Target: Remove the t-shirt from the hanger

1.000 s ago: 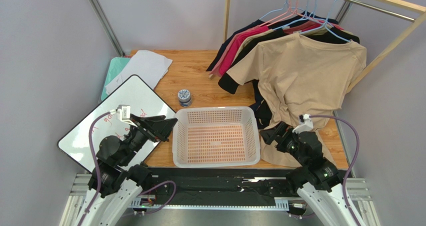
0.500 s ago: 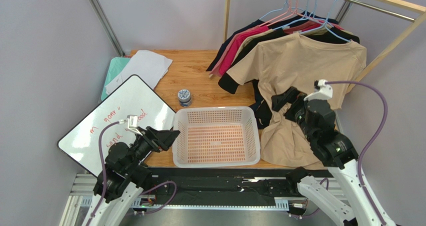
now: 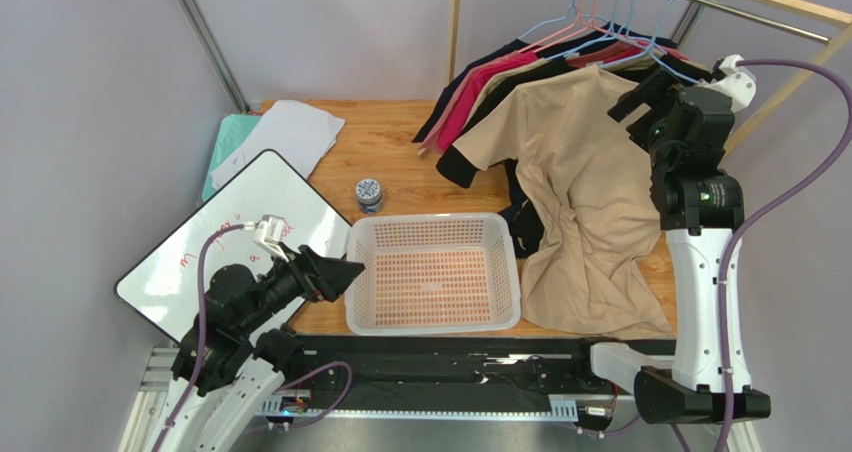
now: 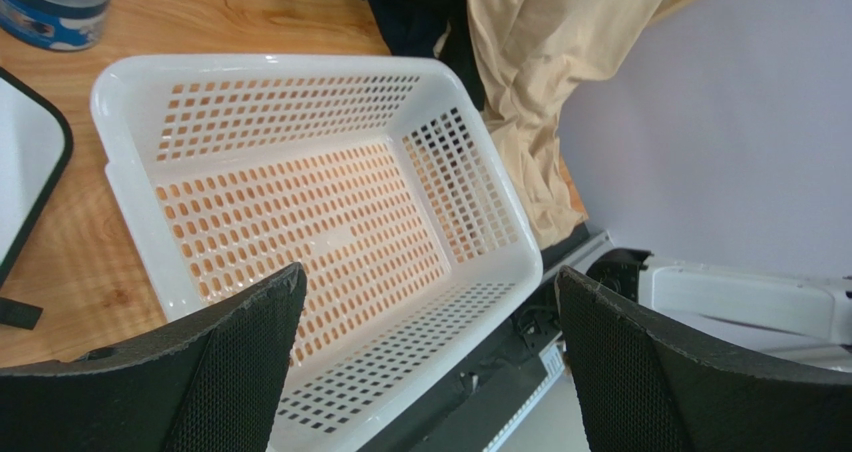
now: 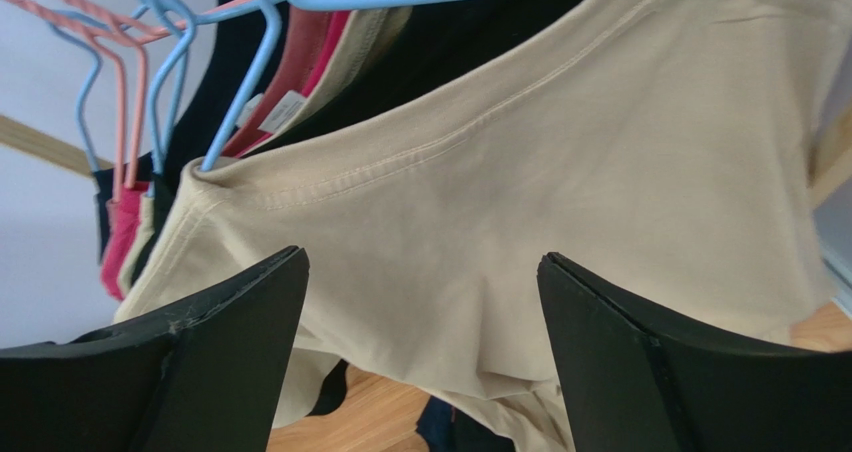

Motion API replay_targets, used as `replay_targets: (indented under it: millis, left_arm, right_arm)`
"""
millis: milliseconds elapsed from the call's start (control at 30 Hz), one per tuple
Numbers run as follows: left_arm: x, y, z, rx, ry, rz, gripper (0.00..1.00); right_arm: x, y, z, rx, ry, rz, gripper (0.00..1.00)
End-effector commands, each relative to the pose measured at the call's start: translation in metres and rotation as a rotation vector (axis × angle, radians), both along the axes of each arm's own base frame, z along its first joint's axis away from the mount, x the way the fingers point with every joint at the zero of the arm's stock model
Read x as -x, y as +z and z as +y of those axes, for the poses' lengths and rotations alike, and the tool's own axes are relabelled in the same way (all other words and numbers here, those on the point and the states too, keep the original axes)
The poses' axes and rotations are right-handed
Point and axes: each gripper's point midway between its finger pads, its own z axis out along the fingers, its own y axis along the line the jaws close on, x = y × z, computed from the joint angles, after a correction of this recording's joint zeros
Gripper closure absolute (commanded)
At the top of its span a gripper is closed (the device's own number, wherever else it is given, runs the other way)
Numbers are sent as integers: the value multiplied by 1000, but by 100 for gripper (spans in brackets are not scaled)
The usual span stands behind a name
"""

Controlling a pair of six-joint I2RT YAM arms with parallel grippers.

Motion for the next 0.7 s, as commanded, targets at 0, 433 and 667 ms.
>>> replay_targets:
  millis: [0, 433, 667]
  left_arm:
    - [9, 13, -16, -1, -122, -35, 3]
    - [-2, 25, -54, 41, -317, -14, 5]
    - [-9, 28, -54, -3, -314, -43, 5]
  right_arm:
    - [3, 45, 30, -76, 207, -155, 10]
    - [-23, 81, 24, -219, 289, -303, 47]
    - [-50, 83, 17, -235, 280, -320, 43]
